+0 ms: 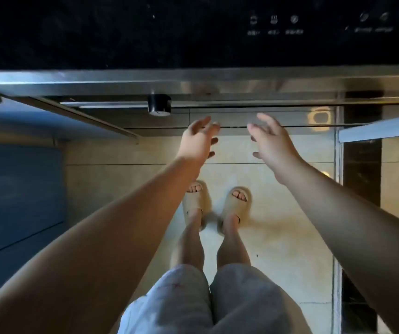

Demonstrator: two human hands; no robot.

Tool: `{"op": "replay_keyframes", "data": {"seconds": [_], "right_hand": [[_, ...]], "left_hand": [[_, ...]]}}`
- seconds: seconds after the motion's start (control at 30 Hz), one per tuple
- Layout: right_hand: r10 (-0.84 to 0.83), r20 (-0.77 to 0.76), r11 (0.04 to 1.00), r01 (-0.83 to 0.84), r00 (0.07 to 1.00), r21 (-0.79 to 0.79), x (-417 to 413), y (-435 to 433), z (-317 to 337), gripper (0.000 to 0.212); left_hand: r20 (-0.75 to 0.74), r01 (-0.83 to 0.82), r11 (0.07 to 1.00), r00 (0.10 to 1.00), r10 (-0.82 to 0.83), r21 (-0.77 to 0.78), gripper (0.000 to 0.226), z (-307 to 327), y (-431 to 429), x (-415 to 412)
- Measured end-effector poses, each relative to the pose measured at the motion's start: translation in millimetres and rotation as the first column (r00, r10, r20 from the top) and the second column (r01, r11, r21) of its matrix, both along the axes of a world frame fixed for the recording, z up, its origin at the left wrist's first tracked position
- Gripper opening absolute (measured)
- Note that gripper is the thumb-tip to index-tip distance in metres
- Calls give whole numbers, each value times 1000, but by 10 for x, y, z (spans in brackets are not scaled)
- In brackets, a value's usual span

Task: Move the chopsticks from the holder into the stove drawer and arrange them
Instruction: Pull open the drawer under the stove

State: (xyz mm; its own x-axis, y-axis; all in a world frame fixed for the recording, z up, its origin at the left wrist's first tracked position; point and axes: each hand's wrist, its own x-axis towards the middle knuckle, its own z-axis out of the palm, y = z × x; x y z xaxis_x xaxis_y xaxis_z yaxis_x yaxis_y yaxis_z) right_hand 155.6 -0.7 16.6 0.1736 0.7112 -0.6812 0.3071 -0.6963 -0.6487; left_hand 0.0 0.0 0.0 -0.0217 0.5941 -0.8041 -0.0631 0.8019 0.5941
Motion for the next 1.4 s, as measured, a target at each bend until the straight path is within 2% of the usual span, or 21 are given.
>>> {"op": "replay_keyframes", "data": {"seconds": [0.07, 0.2, 0.3, 0.4, 0.47, 0.57, 0.63, 0.93, 1.1, 1.17, 1.3, 1.4], "right_hand": [[-160, -127, 986, 154, 979, -62, 4, 126, -135, 42], [-338, -333, 940, 297, 880, -170, 34, 305, -257, 17], [-461, -496, 887, 396, 736, -237, 53, 364, -322, 25], [-519, -578, 848, 463, 630, -257, 74, 396, -313, 28], [-565, -638, 804, 523, 524, -282, 103, 423, -278, 27], [-644, -712, 696, 599, 278, -396, 104, 424, -207, 31], [-660, -727, 657, 616, 190, -435, 71, 402, -178, 32], [-678, -669, 666, 641, 305, -382, -4, 400, -45, 23], [-700, -614, 671, 629, 365, -391, 1, 238, -47, 24], [-693, -613, 686, 610, 379, -397, 27, 67, -45, 25], [-700, -609, 684, 596, 373, -421, 71, -278, -29, 30], [-720, -572, 675, 585, 393, -449, 76, -519, -3, 30]], "left_hand": [[45, -107, 994, 993, 107, 9, 37, -107, 97, 42], [84, -255, 967, 964, 253, 18, 16, -204, 195, 113], [120, -344, 939, 934, 338, 32, 13, -237, 244, 132], [186, -408, 913, 898, 400, 8, 22, -189, 294, 122], [260, -452, 892, 858, 442, -24, 25, -142, 307, 126], [327, -468, 880, 822, 466, -78, 29, -58, 297, 163], [374, -467, 877, 797, 474, -116, 32, -4, 293, 192], [358, -472, 863, 785, 505, -181, 20, 104, 292, 211], [278, -435, 874, 831, 483, -218, 17, 141, 150, 183], [257, -428, 874, 840, 479, -229, 14, 149, -3, 193], [235, -445, 851, 828, 509, -278, 26, 124, -330, 211], [225, -419, 847, 836, 501, -328, 14, 169, -572, 191]]}}
